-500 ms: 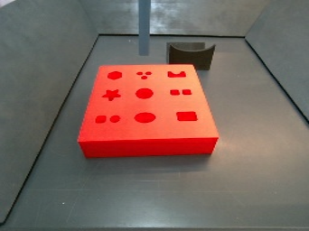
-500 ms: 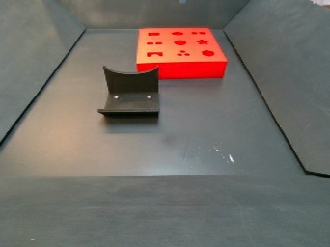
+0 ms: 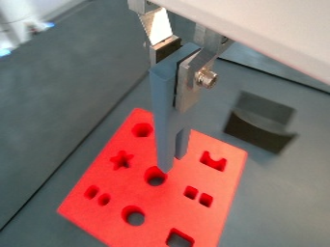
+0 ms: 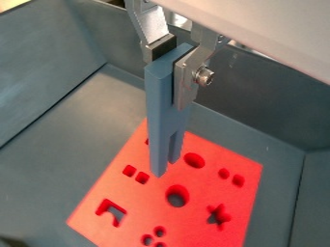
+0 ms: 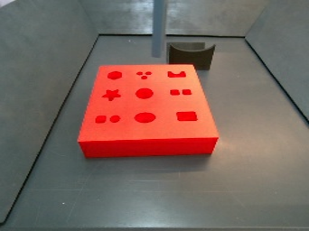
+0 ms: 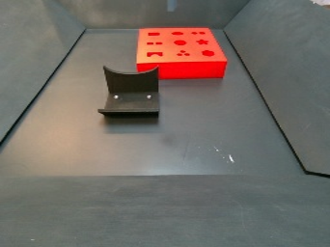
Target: Insert the double-square object.
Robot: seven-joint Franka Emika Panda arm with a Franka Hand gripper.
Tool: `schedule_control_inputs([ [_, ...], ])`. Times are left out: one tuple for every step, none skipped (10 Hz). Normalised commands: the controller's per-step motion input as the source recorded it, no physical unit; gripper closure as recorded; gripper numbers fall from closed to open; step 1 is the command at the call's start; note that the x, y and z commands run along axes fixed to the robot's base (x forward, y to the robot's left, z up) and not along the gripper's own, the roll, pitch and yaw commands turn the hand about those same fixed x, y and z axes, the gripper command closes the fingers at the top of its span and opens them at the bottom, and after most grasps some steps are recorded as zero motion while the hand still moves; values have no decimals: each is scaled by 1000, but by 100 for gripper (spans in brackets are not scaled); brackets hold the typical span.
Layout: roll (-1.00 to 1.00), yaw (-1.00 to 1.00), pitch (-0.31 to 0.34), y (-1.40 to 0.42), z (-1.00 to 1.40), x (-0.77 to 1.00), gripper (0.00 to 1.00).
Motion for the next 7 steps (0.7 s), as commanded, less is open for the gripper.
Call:
schedule_control_inputs([
  [0, -866, -6, 194, -163, 369, 100],
  [0, -866, -4, 194, -166, 366, 100],
  [0, -874, -4, 191, -169, 354, 100],
  [0, -900, -9, 169, -180, 317, 100],
  [0, -969, -16, 106, -231, 211, 100],
  [0, -1000, -26, 3, -243, 46, 100],
  [0, -1000, -34, 0, -220, 0, 100],
])
